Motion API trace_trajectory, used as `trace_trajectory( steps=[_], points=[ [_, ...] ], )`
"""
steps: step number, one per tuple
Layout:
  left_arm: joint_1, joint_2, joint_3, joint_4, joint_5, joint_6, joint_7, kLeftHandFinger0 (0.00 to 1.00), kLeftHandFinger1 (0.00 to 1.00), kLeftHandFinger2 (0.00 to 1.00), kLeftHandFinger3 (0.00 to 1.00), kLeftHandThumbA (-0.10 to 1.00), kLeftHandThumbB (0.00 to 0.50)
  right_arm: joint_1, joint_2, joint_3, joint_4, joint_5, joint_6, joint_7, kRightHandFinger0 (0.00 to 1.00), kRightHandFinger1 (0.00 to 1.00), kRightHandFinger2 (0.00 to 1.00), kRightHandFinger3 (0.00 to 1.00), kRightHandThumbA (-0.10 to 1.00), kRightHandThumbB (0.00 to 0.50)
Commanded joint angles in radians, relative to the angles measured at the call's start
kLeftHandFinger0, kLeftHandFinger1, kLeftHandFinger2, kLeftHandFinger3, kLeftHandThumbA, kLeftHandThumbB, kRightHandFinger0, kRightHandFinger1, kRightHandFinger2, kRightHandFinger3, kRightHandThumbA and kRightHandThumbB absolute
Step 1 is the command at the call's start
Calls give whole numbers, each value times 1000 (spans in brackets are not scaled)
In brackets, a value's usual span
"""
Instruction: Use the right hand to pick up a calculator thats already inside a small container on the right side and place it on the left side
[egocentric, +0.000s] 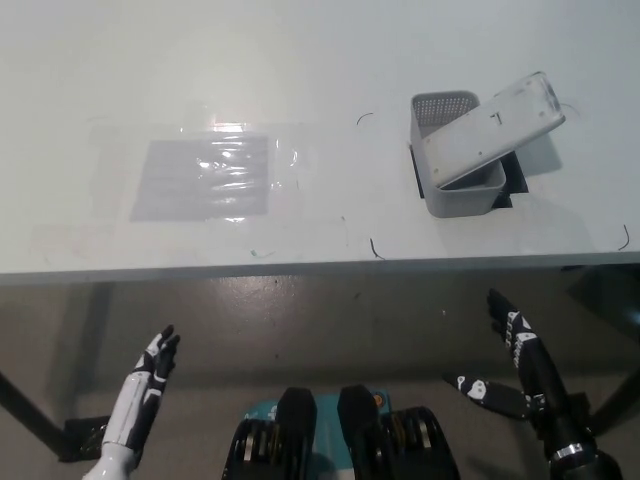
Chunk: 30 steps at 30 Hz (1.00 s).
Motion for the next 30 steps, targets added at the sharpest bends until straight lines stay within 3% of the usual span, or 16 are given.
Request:
trace_trajectory(
  steps=[1,3,4,8,16,18,22,27,30],
  points=[
    [-7,33,-28,-40,-40,-58,-91,1000,1000,1000,1000,1000,424,7,-24,-3,-93,33,-77,45,1000,1000,1000,1000,1000,500],
    [-4,40,-32,-50,-49,-58,-106,1000,1000,1000,1000,1000,430,23,-24,-6,-133,17,-77,27,1000,1000,1000,1000,1000,500],
    [0,42,-33,-59,-53,-58,-111,1000,1000,1000,1000,1000,489,44,-29,-9,-208,-31,-77,-12,1000,1000,1000,1000,1000,500],
    [19,49,-25,-98,-70,-58,-131,1000,1000,1000,1000,1000,500,80,-19,-75,-434,-130,-71,-96,1000,1000,1000,1000,1000,500],
    [54,57,12,-123,-102,-58,-133,1000,1000,1000,1000,1000,499,-29,-53,-181,-787,-156,186,-90,1000,1000,1000,1000,1000,500],
    [59,59,15,-123,-105,-58,-138,1000,1000,1000,1000,1000,496,-88,-79,-213,-859,-217,333,-75,1000,1000,1000,1000,1000,495],
    [88,57,19,-124,-92,-58,-133,1000,1000,1000,1000,1000,495,-167,-109,-238,-910,-200,495,-44,1000,1000,1000,1000,1000,454],
    [105,54,22,-119,-80,-58,-123,1000,1000,1000,1000,1000,500,-279,-91,-269,-845,-87,605,-71,1000,1000,1000,1000,1000,285],
    [107,53,23,-117,-80,-58,-125,1000,1000,1000,1000,1000,500,-337,-79,-282,-768,-44,629,-77,1000,1000,1000,1000,1000,271]
  ],
)
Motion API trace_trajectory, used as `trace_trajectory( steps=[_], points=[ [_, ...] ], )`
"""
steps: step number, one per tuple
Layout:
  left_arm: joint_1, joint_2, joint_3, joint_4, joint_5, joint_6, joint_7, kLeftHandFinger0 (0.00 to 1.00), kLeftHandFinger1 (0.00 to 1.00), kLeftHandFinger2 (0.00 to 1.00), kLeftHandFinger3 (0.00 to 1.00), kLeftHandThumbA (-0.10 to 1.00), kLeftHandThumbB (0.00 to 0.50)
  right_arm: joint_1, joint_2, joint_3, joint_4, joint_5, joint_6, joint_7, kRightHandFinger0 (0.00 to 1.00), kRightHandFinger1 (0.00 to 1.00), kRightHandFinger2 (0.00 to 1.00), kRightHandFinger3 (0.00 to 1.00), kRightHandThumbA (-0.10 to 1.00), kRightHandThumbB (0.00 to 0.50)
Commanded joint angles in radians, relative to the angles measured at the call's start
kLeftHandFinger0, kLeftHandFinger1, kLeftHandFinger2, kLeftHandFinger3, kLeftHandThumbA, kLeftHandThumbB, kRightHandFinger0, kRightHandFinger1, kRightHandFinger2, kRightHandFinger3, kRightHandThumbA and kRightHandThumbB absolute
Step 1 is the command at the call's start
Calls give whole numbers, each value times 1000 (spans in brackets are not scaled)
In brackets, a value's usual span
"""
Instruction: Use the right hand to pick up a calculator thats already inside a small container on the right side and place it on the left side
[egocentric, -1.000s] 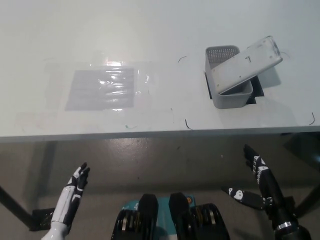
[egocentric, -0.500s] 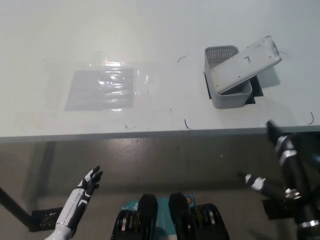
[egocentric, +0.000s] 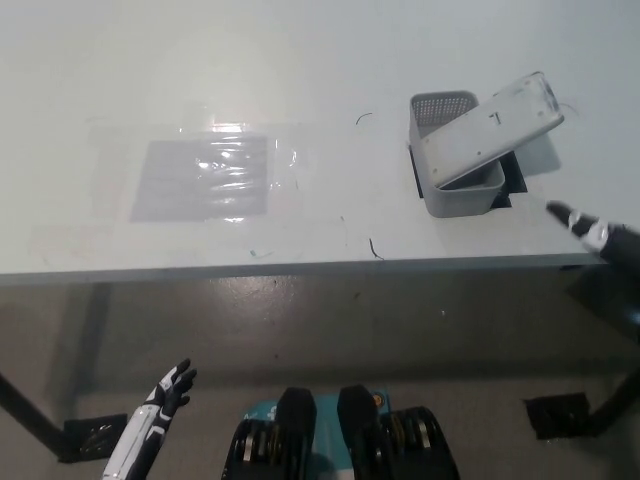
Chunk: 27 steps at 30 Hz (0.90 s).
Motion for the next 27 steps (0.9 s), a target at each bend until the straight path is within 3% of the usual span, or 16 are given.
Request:
trace_trajectory(
  steps=[1,3,4,11,16,22,24,27],
  points=[
    [18,32,32,-60,-27,-50,-15,1000,1000,1000,1000,1000,500,-209,-10,-79,6,75,321,-51,1000,1000,1000,1000,1000,280],
    [19,30,34,-58,-31,-50,-21,1000,1000,1000,1000,1000,500,-249,12,-109,82,134,321,-69,1000,1000,1000,1000,1000,238],
    [20,30,34,-57,-29,-50,-20,1000,1000,1000,1000,1000,500,-266,20,-121,115,161,315,-70,1000,1000,1000,1000,1000,261],
    [32,26,41,-59,-21,-50,-19,1000,1000,1000,1000,1000,488,-398,50,-184,349,220,316,-96,1000,1000,1000,1000,1000,291],
    [32,25,40,-53,-16,-50,-19,1000,1000,1000,1000,1000,492,-492,14,-195,517,241,351,-71,1000,1000,1000,1000,1000,359],
    [30,26,39,-46,-12,-50,-19,1000,1000,1000,1000,1000,500,-598,-72,-153,732,228,342,-12,1000,1000,1000,1000,1000,346],
    [29,26,39,-42,-7,-50,-14,1000,1000,1000,1000,1000,500,-629,-95,-143,794,230,345,-1,1000,1000,1000,1000,1000,394],
    [29,24,39,-42,-11,-50,-17,1000,1000,1000,1000,1000,500,-658,-106,-141,831,251,378,5,1000,1000,1000,1000,1000,370]
  ],
)
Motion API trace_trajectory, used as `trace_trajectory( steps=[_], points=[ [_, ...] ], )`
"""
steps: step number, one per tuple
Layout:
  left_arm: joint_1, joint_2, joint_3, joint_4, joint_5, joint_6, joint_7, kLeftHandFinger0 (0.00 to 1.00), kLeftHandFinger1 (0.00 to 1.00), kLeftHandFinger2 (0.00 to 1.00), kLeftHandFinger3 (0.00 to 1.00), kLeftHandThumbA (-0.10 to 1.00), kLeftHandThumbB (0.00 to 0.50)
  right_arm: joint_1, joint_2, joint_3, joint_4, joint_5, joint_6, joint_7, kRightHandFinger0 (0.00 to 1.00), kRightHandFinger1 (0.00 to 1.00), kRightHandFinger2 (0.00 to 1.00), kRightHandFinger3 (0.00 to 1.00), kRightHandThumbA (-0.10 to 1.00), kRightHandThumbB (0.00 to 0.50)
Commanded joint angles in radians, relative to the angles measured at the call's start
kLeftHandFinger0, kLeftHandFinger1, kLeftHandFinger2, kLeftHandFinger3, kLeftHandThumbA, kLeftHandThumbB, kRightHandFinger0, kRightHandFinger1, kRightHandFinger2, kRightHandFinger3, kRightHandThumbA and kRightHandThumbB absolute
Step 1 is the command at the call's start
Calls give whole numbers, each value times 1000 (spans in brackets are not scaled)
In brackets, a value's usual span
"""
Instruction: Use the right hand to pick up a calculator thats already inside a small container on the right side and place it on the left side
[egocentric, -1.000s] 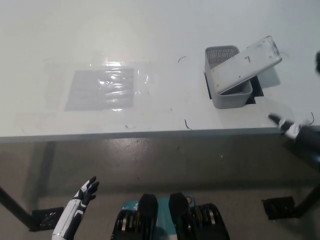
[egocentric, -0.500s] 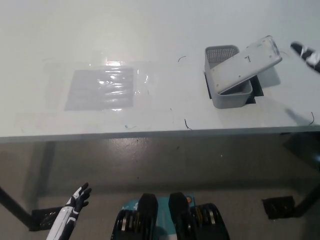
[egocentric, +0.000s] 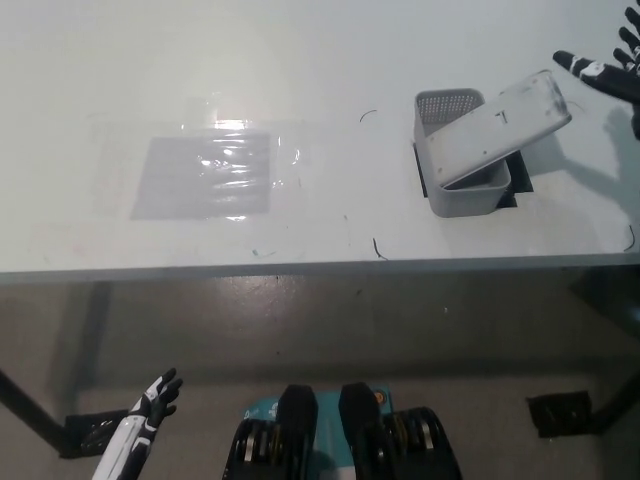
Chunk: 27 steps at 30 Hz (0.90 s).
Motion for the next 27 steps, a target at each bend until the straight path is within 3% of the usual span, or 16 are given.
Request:
trace_trajectory(
  steps=[1,3,5,11,16,22,25,27],
  points=[
    [-1,18,9,-18,-11,-47,-6,1000,1000,1000,1000,1000,500,-112,-49,9,55,53,44,45,1000,1000,1000,1000,1000,366],
    [-1,18,9,-16,-12,-47,-9,1000,1000,1000,1000,1000,500,-126,-57,11,86,65,39,61,1000,1000,1000,1000,1000,366],
    [15,27,20,-26,-20,-47,-10,1000,1000,1000,1000,1000,500,-142,-46,21,121,71,32,76,1000,1000,1000,1000,1000,327],
    [19,29,26,-24,-16,-47,-7,1000,1000,1000,1000,1000,500,-177,-53,17,197,83,28,74,1000,1000,1000,1000,1000,351],
    [19,33,25,-26,-14,-47,-6,1000,1000,1000,1000,1000,500,-190,-56,20,258,92,-4,88,1000,1000,1000,1000,1000,399],
    [16,32,20,-26,2,-47,4,1000,1000,1000,1000,1000,500,-204,-51,55,249,69,26,77,1000,1000,1000,1000,1000,409],
    [20,31,21,-23,-3,-47,1,1000,1000,1000,1000,1000,500,-214,-44,55,277,75,28,64,1000,1000,1000,1000,1000,446],
    [21,34,24,-25,-4,-47,0,1000,1000,1000,1000,1000,500,-217,-36,50,289,84,31,56,1000,1000,1000,1000,1000,430]
  ],
)
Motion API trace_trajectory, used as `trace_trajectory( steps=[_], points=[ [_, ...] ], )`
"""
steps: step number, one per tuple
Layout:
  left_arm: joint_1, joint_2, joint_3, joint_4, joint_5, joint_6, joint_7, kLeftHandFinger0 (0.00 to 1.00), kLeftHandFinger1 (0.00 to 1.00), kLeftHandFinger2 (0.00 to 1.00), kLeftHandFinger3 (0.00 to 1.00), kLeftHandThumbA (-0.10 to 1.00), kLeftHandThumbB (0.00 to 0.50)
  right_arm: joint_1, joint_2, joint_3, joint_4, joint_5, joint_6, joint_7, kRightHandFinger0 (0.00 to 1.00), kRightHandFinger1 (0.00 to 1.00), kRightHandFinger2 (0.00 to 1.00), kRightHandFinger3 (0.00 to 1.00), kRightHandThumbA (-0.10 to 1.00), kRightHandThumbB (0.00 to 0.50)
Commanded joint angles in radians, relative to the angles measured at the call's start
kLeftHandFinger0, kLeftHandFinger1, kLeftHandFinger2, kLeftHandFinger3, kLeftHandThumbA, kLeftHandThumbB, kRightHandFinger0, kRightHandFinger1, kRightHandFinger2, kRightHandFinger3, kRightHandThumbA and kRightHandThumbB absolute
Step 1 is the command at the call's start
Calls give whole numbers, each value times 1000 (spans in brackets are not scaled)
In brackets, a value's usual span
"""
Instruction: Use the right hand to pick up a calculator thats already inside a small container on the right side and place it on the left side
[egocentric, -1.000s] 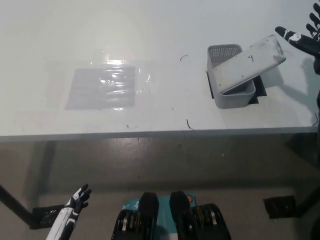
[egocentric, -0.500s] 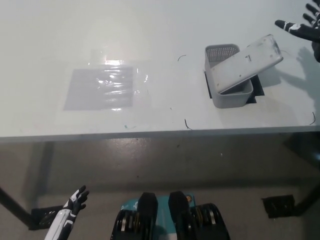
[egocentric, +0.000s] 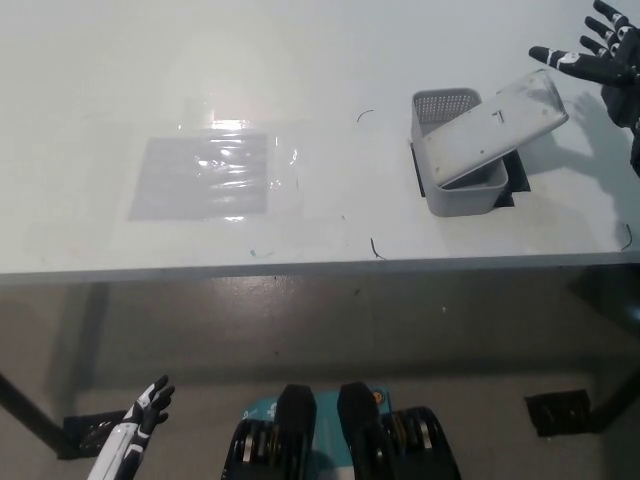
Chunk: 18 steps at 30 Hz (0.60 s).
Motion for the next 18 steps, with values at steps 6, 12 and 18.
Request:
trace_trajectory(
  steps=[6,12,18],
  points=[
    [6,28,16,-28,-11,-47,0,1000,1000,1000,1000,1000,496,-87,-8,30,40,7,17,10,1000,1000,1000,1000,1000,394],
    [8,25,17,-28,-12,-47,3,1000,1000,1000,1000,1000,500,-95,-7,35,110,13,-2,18,1000,1000,1000,1000,1000,401],
    [9,27,17,-31,-14,-47,0,1000,1000,1000,1000,1000,500,-78,-13,66,150,-6,-19,22,1000,1000,1000,1000,1000,447]
  ],
)
